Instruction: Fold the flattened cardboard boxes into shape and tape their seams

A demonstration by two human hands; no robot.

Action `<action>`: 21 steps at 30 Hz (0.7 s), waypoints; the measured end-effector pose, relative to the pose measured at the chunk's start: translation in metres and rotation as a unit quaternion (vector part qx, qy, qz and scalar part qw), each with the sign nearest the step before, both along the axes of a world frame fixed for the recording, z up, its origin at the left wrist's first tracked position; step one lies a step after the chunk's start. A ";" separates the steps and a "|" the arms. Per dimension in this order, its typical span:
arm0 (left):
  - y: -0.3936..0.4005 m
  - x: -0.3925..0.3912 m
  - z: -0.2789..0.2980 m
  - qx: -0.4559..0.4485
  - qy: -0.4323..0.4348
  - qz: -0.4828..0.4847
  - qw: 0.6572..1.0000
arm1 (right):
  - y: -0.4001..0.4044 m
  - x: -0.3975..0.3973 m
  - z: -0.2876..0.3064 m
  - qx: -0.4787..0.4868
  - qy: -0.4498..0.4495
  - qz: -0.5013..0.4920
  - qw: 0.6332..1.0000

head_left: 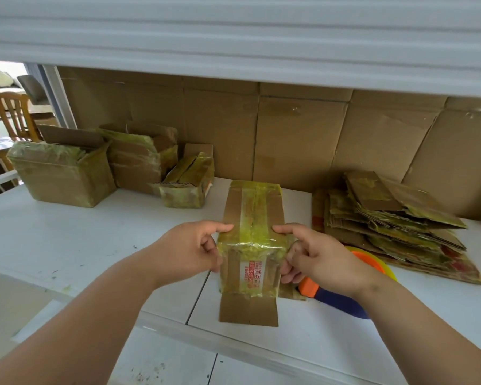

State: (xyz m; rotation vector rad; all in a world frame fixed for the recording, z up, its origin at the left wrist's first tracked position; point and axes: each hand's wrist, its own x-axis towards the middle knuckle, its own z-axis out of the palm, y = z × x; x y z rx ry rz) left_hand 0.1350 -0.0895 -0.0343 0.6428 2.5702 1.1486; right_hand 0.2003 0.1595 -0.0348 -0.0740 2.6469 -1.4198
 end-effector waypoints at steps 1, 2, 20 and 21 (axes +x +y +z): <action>0.001 0.000 -0.002 -0.033 0.039 -0.009 0.999 | -0.001 0.000 0.000 0.027 0.010 0.004 1.000; 0.001 0.000 -0.004 -0.053 0.075 -0.012 0.996 | 0.000 0.000 0.001 0.051 0.019 0.007 0.999; 0.029 0.009 -0.026 -0.023 0.217 0.107 0.970 | -0.017 -0.004 -0.007 0.281 0.156 -0.025 0.947; 0.030 0.009 -0.026 -0.021 0.219 0.113 0.969 | -0.020 -0.005 -0.010 0.299 0.170 -0.041 0.938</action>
